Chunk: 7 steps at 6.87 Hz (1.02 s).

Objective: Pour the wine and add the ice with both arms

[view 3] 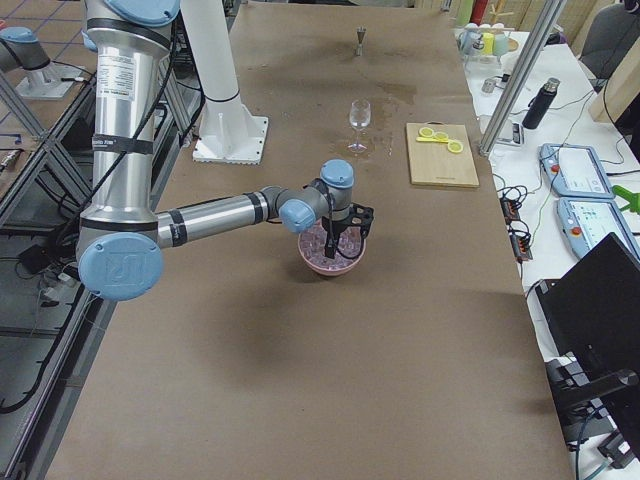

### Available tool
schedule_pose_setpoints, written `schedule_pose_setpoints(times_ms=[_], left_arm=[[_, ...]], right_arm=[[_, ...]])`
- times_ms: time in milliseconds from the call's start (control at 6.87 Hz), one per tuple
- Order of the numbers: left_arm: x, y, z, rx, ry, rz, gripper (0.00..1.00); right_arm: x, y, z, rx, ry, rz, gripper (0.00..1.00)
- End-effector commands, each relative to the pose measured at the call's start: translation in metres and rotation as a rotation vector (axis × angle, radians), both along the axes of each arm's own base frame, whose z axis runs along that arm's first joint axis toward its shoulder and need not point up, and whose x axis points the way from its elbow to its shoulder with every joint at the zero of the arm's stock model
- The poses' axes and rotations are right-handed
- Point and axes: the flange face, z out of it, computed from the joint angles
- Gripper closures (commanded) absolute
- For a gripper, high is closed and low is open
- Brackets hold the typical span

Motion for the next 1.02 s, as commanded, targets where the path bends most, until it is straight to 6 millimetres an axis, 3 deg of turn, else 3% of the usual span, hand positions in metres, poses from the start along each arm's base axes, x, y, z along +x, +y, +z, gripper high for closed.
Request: schedule_pose_setpoints(times_ms=[0, 291, 583, 874], left_arm=[[0.004, 0.006, 0.015, 0.001, -0.02, 0.026, 0.02], [0.008, 0.005, 0.016, -0.003, -0.018, 0.04, 0.02], [0.016, 0.005, 0.012, 0.012, -0.005, 0.054, 0.03], [0.029, -0.001, 0.005, -0.044, 0.046, 0.032, 0.03]], right_arm=[[-0.006, 0.002, 0.001, -0.008, -0.001, -0.011, 0.25], [-0.005, 0.003, 0.002, -0.007, -0.001, -0.012, 0.42], [-0.005, 0.003, 0.008, -0.014, 0.008, -0.015, 0.43], [-0.003, 0.002, 0.005, -0.008, 0.001, -0.013, 0.55]])
